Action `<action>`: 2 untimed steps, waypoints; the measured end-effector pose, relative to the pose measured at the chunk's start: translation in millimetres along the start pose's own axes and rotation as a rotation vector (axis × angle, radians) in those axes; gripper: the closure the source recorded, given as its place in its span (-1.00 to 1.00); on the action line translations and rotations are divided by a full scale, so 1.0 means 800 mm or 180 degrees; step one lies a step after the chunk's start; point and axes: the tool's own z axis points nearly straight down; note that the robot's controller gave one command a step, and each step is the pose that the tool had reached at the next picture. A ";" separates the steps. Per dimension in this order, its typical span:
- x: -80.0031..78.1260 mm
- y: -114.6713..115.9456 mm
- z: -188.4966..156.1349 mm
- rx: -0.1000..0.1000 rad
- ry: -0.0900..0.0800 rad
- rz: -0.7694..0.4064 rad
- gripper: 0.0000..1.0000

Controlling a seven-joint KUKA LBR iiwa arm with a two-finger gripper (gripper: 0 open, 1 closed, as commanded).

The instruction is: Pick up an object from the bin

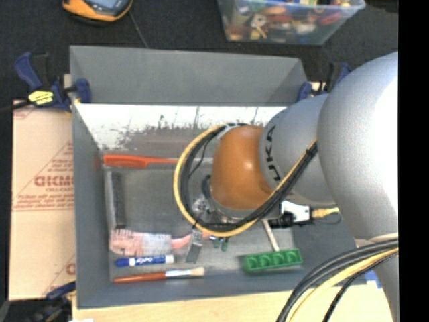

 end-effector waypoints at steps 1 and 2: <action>0.004 0.023 0.020 -0.0003 0.0000 -0.1204 -1.00; 0.008 0.056 0.037 -0.0021 -0.0026 -0.2692 1.00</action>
Offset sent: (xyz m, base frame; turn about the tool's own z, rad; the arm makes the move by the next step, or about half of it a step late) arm 0.0000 0.0000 0.0000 0.0000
